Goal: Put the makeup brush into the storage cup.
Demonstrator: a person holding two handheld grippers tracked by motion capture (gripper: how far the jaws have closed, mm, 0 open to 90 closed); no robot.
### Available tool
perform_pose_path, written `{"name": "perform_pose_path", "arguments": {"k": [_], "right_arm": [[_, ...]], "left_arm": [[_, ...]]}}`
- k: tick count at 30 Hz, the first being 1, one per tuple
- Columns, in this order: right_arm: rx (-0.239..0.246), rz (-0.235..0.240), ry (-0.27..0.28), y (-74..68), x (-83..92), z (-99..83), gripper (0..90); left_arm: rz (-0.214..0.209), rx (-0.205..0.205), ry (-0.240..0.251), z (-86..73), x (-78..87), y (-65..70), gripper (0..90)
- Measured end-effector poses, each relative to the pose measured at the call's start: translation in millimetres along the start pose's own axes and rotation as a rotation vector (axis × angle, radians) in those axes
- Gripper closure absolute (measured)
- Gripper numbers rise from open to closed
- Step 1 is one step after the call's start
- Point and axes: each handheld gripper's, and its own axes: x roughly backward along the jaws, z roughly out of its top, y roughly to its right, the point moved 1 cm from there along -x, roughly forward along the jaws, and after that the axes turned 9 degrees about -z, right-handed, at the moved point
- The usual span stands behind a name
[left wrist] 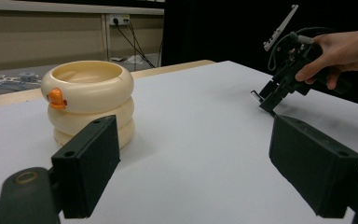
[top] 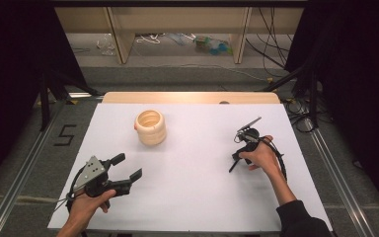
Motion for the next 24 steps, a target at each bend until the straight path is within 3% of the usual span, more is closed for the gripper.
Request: {"name": "perform_pose_path", "arguments": {"k": [5, 7, 8, 11, 12, 14, 16, 18, 20, 21, 24], "right_arm": [[0.028, -0.014, -0.027, 0.7, 0.7, 1.6, 31.8], [0.068, -0.026, 0.001, 2.7, -1.5, 2.4, 32.3], [0.057, -0.016, -0.036, 1.7, 0.8, 2.6, 32.8], [0.065, -0.020, -0.043, 1.4, 1.5, 4.2, 38.4], [0.082, -0.018, -0.018, 2.2, 0.2, 4.5, 41.4], [0.077, -0.026, -0.049, 1.9, 2.5, 4.7, 44.6], [0.067, -0.003, -0.074, 0.7, 4.9, 5.5, 48.2], [0.135, -0.005, -0.016, 7.1, 1.4, 6.0, 53.0], [0.128, -0.008, -0.029, 6.5, 2.1, 6.3, 56.6], [0.114, 0.001, -0.064, 5.4, 3.8, 7.2, 58.6], [0.127, -0.002, -0.073, 5.8, 3.8, 8.2, 61.5]], "left_arm": [[0.000, 0.008, 0.004, -0.4, -0.3, -0.9, 16.1], [-0.009, 0.007, 0.007, -1.4, -1.5, 0.0, 16.1], [-0.010, 0.006, 0.006, -1.2, -1.7, 0.4, 16.1], [-0.006, -0.002, -0.009, -1.3, -1.6, 0.5, 16.2], [-0.006, -0.002, -0.009, -1.7, -1.5, 0.6, 16.2], [-0.007, -0.002, -0.009, -1.4, -1.7, 0.5, 16.2], [-0.009, -0.001, -0.011, -1.9, -2.3, 1.0, 16.3], [-0.014, 0.000, -0.008, -2.7, -3.0, 1.4, 16.3], [-0.008, 0.001, -0.014, -2.0, -2.7, 1.7, 16.3], [-0.010, -0.009, -0.020, -2.5, -2.6, 1.1, 16.4], [-0.003, 0.001, -0.017, -2.7, -2.4, 1.6, 16.4]]}}
